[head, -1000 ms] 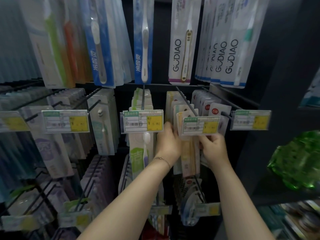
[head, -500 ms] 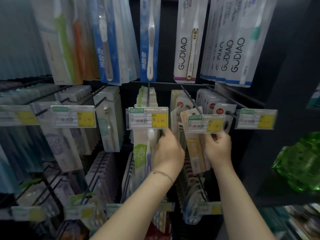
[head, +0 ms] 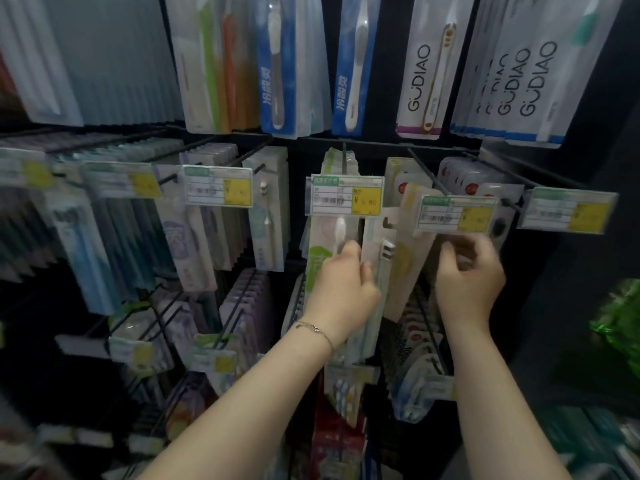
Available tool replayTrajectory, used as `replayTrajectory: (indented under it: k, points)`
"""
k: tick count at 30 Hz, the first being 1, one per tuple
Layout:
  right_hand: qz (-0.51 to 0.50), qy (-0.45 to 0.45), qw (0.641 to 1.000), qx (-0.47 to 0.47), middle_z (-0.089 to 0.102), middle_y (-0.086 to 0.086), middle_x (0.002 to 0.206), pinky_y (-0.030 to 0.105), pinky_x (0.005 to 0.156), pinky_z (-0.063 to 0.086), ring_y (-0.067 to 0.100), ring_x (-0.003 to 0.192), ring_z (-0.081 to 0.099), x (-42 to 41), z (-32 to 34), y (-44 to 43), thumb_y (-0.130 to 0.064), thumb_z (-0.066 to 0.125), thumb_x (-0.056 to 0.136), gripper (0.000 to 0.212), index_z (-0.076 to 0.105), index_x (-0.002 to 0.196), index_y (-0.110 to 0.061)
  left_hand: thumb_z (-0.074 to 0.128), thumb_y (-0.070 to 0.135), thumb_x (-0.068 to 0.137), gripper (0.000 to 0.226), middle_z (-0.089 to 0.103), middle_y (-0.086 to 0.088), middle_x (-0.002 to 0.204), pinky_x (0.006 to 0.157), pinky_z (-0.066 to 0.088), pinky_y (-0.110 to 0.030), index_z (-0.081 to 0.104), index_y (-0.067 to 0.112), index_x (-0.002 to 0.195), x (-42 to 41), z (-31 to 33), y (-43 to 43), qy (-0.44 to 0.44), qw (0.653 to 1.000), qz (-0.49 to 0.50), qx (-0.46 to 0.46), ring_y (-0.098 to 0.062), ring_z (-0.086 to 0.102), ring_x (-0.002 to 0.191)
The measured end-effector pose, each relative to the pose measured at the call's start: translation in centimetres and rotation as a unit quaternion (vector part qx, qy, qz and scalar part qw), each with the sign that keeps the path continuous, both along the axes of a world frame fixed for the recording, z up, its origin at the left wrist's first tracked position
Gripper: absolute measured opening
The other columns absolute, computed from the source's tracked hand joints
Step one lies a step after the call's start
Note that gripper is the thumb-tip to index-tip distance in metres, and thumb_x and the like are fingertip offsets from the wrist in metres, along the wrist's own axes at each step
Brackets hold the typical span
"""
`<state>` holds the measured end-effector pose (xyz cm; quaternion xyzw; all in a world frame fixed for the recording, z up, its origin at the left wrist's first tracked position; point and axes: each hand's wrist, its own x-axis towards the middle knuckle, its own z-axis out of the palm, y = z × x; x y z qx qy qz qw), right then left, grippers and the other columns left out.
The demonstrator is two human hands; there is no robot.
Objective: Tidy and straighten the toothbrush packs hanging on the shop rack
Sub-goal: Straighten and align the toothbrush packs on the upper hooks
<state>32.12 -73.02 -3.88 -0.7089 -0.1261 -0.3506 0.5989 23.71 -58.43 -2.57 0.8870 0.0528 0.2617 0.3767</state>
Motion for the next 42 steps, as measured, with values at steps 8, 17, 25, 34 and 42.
replayTrajectory:
  k: [8, 17, 25, 34, 42]
  points:
    - [0.214, 0.011, 0.977, -0.011, 0.068, -0.005, 0.080, 0.025, 0.061, 0.053, 0.016, 0.068, 0.063, -3.7, -1.4, 0.0, -0.004, 0.057, 0.096, 0.024, 0.067, 0.092, -0.025, 0.047, 0.017, 0.102, 0.018, 0.055, -0.009, 0.068, 0.059, 0.054, -0.054, 0.043, 0.008, 0.086, -2.5, -1.7, 0.8, -0.045, 0.996, -0.051, -0.061, -0.032, 0.059, 0.060]
    - [0.333, 0.043, 0.940, -0.061, 0.066, 0.009, 0.073, 0.027, 0.041, 0.046, 0.013, 0.047, 0.058, -6.2, -2.2, 4.4, -0.001, 0.061, 0.093, 0.014, 0.064, 0.086, -0.012, 0.047, 0.017, 0.103, 0.013, 0.061, -0.012, 0.074, 0.059, 0.051, -0.052, 0.048, 0.013, 0.090, -4.6, -3.5, 4.6, -0.093, 0.989, -0.046, -0.101, -0.026, 0.061, 0.061]
    - [0.312, 0.038, 0.944, -0.104, 0.064, -0.004, 0.070, 0.028, 0.052, 0.050, 0.010, 0.057, 0.061, -7.1, -2.8, 9.9, -0.007, 0.063, 0.092, 0.019, 0.062, 0.083, -0.023, 0.041, 0.018, 0.105, 0.019, 0.060, -0.016, 0.073, 0.056, 0.047, -0.054, 0.047, 0.006, 0.092, -6.1, -4.5, 9.8, -0.117, 0.985, -0.044, -0.116, -0.032, 0.058, 0.060]
    - [0.255, 0.075, 0.947, -0.180, 0.065, -0.005, 0.075, 0.048, 0.057, 0.056, 0.016, 0.067, 0.065, -6.8, -1.8, 17.8, -0.027, 0.060, 0.095, 0.008, 0.063, 0.088, -0.023, 0.039, 0.017, 0.106, 0.024, 0.051, 0.008, 0.071, 0.056, 0.044, -0.017, 0.038, 0.024, 0.083, -4.8, -4.6, 15.8, -0.100, 0.980, 0.005, -0.171, 0.001, 0.054, 0.059]
    - [0.208, 0.108, 0.956, -0.176, 0.063, -0.005, 0.067, 0.045, 0.062, 0.058, 0.019, 0.060, 0.064, -4.9, 0.9, 21.0, -0.022, 0.060, 0.094, 0.016, 0.063, 0.078, -0.021, 0.042, 0.024, 0.104, 0.014, 0.058, -0.002, 0.083, 0.062, 0.051, -0.040, 0.043, 0.027, 0.090, -1.3, -3.6, 18.9, -0.041, 0.969, 0.009, -0.244, -0.025, 0.061, 0.074]
